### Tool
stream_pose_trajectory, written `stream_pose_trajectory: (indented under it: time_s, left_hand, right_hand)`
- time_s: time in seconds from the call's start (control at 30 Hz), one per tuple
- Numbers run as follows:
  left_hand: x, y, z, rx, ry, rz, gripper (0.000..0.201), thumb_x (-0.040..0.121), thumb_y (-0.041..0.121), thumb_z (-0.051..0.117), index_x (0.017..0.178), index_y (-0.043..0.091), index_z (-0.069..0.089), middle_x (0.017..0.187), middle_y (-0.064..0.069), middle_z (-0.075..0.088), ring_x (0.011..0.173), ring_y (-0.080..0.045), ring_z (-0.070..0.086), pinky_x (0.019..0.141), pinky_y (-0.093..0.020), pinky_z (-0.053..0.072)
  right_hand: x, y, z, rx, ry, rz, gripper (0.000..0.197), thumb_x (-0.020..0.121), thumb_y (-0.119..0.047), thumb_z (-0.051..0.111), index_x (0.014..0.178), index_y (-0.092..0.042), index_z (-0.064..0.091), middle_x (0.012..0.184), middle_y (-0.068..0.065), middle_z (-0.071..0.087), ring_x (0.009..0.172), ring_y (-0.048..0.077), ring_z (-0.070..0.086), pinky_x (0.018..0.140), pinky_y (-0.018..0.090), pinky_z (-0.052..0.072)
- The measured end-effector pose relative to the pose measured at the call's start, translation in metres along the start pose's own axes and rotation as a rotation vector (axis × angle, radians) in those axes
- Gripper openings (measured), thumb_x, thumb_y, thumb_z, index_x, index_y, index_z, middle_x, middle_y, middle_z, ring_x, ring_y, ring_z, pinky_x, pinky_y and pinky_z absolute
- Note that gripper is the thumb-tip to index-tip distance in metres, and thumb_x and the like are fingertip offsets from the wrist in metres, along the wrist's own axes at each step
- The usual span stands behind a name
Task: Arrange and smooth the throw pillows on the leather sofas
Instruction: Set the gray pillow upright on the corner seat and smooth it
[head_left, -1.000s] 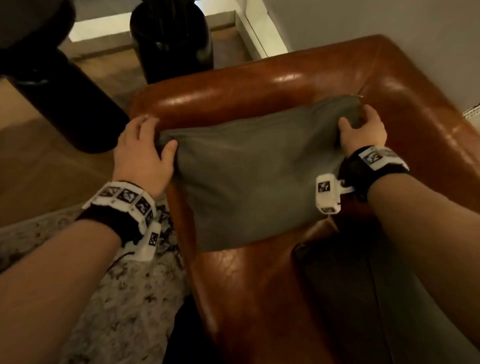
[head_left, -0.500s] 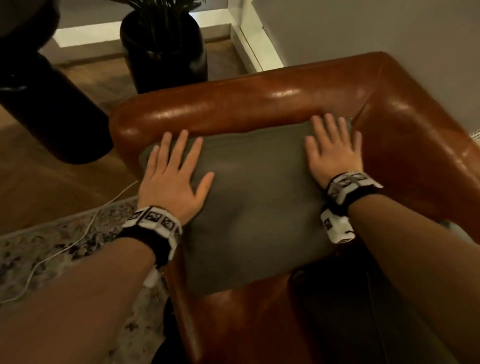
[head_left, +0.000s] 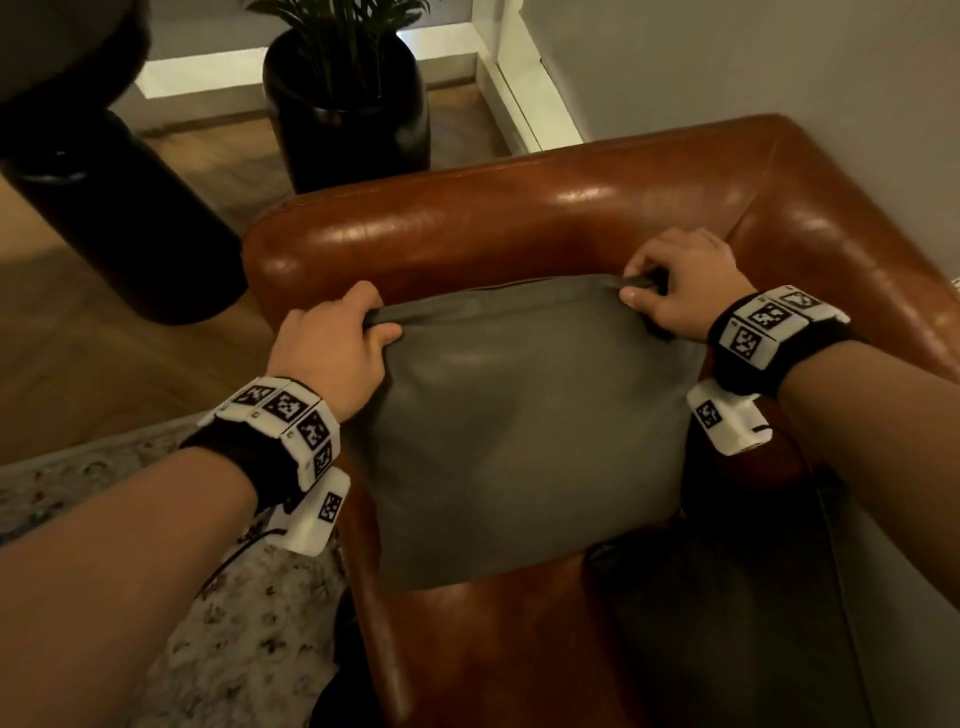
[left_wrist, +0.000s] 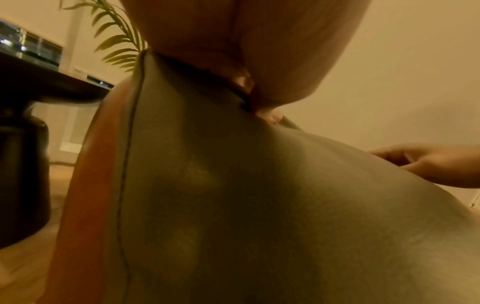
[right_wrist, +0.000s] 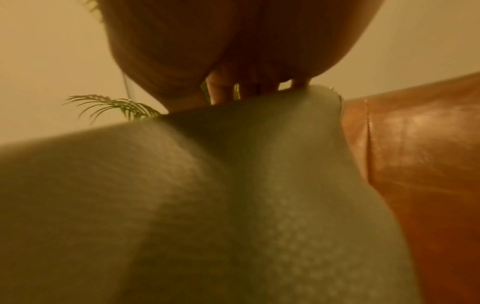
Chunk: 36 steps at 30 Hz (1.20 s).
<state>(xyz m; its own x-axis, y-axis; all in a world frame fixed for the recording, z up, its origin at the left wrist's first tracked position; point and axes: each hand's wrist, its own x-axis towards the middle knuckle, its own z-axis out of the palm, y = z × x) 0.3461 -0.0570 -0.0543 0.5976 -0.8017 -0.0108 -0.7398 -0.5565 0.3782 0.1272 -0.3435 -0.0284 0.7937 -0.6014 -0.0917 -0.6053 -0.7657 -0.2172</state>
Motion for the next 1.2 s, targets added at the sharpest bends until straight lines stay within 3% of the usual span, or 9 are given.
stream_pose_trajectory:
  time_s: [0.07,0.17,0.3,0.43,0.57,0.67,0.77,1.0,1.2]
  left_hand:
    - [-0.010,-0.006,-0.006,-0.045,0.045,-0.019,0.011,0.098,0.034,0.052,0.100,0.025,0.044,0.070,0.008,0.049,0.069,-0.025,0.053,0.073,-0.038,0.042]
    - [-0.026,-0.012,-0.018,-0.063,0.128,-0.045,0.010,0.095,0.031,0.056,0.098,0.025,0.049,0.070,0.007,0.050,0.074,-0.030,0.057,0.076,-0.042,0.046]
    - [-0.024,-0.011,-0.028,0.072,0.034,-0.171,0.022,0.092,0.029,0.055,0.113,0.026,0.051,0.093,-0.001,0.060,0.098,-0.030,0.058,0.095,-0.047,0.039]
    - [-0.002,0.013,-0.025,-0.075,-0.062,-0.076,0.037,0.093,0.042,0.053,0.128,0.030,0.052,0.124,0.001,0.061,0.116,-0.025,0.056,0.101,-0.046,0.043]
    - [0.006,0.017,-0.019,-0.111,-0.099,-0.137,0.016,0.094,0.043,0.057,0.105,0.031,0.060,0.104,0.003,0.052,0.107,-0.027,0.053,0.096,-0.050,0.043]
    - [-0.005,0.013,-0.012,-0.095,-0.036,-0.096,0.007,0.097,0.036,0.052,0.093,0.031,0.050,0.096,0.007,0.047,0.100,-0.026,0.051,0.086,-0.047,0.040]
    - [-0.014,0.012,-0.007,-0.046,0.010,-0.034,0.009,0.099,0.035,0.048,0.092,0.032,0.042,0.088,0.010,0.046,0.098,-0.025,0.050,0.080,-0.044,0.036]
    - [-0.009,0.012,-0.008,-0.010,0.024,-0.017,0.008,0.101,0.031,0.046,0.096,0.027,0.040,0.073,0.010,0.046,0.086,-0.026,0.053,0.080,-0.042,0.034]
    - [-0.001,0.019,-0.001,0.046,0.034,-0.007,0.003,0.100,0.024,0.044,0.101,0.021,0.043,0.076,0.008,0.042,0.088,-0.028,0.056,0.080,-0.040,0.031]
  right_hand:
    - [-0.002,-0.009,-0.003,0.156,0.007,0.004,0.011,0.087,-0.029,0.070,0.091,-0.027,0.060,0.102,-0.006,0.065,0.106,0.019,0.058,0.116,0.045,0.023]
    - [-0.004,-0.022,0.000,0.422,0.146,0.074,0.013,0.083,-0.024,0.075,0.081,-0.027,0.063,0.086,-0.011,0.068,0.089,0.008,0.064,0.092,0.031,0.048]
    - [-0.001,-0.051,0.022,0.385,0.251,0.001,0.021,0.081,-0.023,0.074,0.077,-0.029,0.054,0.085,-0.009,0.066,0.087,0.015,0.062,0.089,0.035,0.049]
    - [0.004,-0.057,0.013,0.359,0.151,-0.017,0.018,0.089,-0.031,0.066,0.106,-0.037,0.063,0.094,-0.014,0.065,0.101,0.015,0.061,0.098,0.036,0.044]
    - [0.008,-0.032,-0.009,-0.025,-0.022,-0.069,0.030,0.095,-0.046,0.051,0.116,-0.033,0.067,0.125,0.000,0.062,0.122,0.028,0.051,0.108,0.045,0.035]
    - [0.002,-0.020,-0.020,0.073,-0.075,-0.087,0.029,0.098,-0.020,0.053,0.124,-0.023,0.066,0.124,0.004,0.064,0.118,0.026,0.055,0.099,0.029,0.035]
    - [-0.002,-0.011,-0.028,0.085,-0.037,-0.089,0.030,0.094,-0.011,0.060,0.121,-0.021,0.068,0.119,0.006,0.066,0.113,0.025,0.057,0.100,0.034,0.039]
    - [-0.004,-0.014,-0.018,0.089,0.206,-0.036,0.020,0.091,-0.009,0.063,0.110,-0.007,0.071,0.107,0.013,0.071,0.105,0.031,0.063,0.087,0.024,0.035]
    - [-0.010,-0.066,0.011,-0.063,0.356,-0.117,0.027,0.094,-0.023,0.052,0.117,-0.014,0.064,0.119,0.010,0.063,0.112,0.032,0.054,0.096,0.040,0.036]
